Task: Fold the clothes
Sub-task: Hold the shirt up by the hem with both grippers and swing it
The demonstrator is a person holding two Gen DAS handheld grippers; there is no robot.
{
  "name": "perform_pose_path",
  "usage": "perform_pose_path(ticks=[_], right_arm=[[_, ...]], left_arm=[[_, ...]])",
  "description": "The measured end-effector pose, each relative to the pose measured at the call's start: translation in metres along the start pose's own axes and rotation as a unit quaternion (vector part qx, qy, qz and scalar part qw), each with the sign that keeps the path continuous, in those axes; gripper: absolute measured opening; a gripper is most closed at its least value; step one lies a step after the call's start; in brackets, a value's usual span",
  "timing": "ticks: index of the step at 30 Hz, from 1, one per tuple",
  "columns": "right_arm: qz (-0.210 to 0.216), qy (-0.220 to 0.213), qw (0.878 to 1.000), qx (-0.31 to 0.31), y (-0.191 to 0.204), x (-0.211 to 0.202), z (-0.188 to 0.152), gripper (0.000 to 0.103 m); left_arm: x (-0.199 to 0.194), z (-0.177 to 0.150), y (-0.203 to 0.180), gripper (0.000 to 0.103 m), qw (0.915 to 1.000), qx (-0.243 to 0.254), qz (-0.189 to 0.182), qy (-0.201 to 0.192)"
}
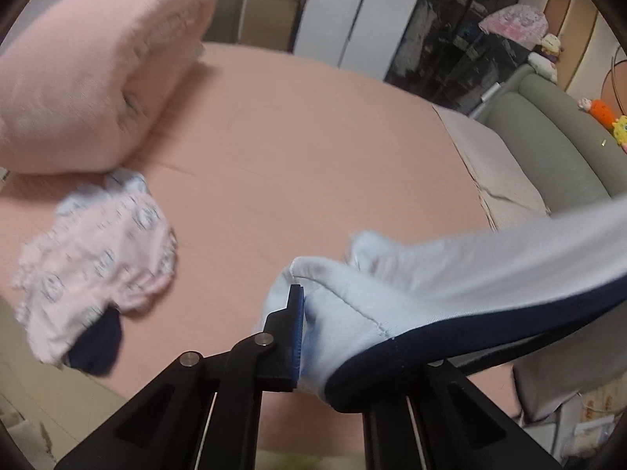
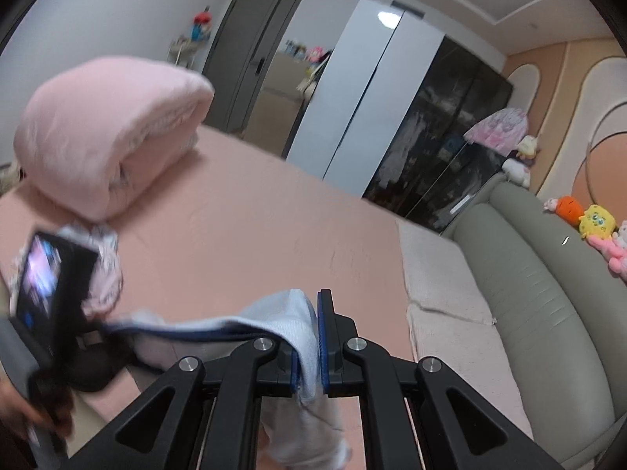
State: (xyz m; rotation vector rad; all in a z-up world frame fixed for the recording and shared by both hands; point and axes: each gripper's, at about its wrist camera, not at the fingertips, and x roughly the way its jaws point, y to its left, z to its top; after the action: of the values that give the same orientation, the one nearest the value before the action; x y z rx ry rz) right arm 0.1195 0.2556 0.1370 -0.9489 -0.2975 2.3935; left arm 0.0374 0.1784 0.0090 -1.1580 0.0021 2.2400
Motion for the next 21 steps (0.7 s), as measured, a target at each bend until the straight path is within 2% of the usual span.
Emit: perform_pose_path(ticks=[4,7,10,15,21], right_arm=[[0.016,0.046,0.999,0.007,-0.013,0.023,-0.016,0.004],[0.012,0.053,0.998,0.021,-0.020,0.029,-0.025,0.004],[-0.016,0.031,0.999,0.016,-0.022,0.019,-0.024,0.004],[-0.046,-0.007,0.999,0.012,-0.027,-0.009,-0.008,0.004],[-0.069,-0.055,0.996,0.008,-0.033,-0.049,0.013,0.004]], left_arm=[[-0.012,0.012,0.005,0.006,0.9991,0.011,0.030,-0.029],[-0.039,0.021,-0.006,0.006,0.9949,0.039,0.046,-0.081],[-0.067,0.029,-0.022,0.006,0.9853,0.078,0.069,-0.136],[-0.112,0.042,-0.038,0.006,0.9739,0.099,0.086,-0.185],[-0.164,0.050,-0.047,0.006,0.9488,0.122,0.120,-0.266]])
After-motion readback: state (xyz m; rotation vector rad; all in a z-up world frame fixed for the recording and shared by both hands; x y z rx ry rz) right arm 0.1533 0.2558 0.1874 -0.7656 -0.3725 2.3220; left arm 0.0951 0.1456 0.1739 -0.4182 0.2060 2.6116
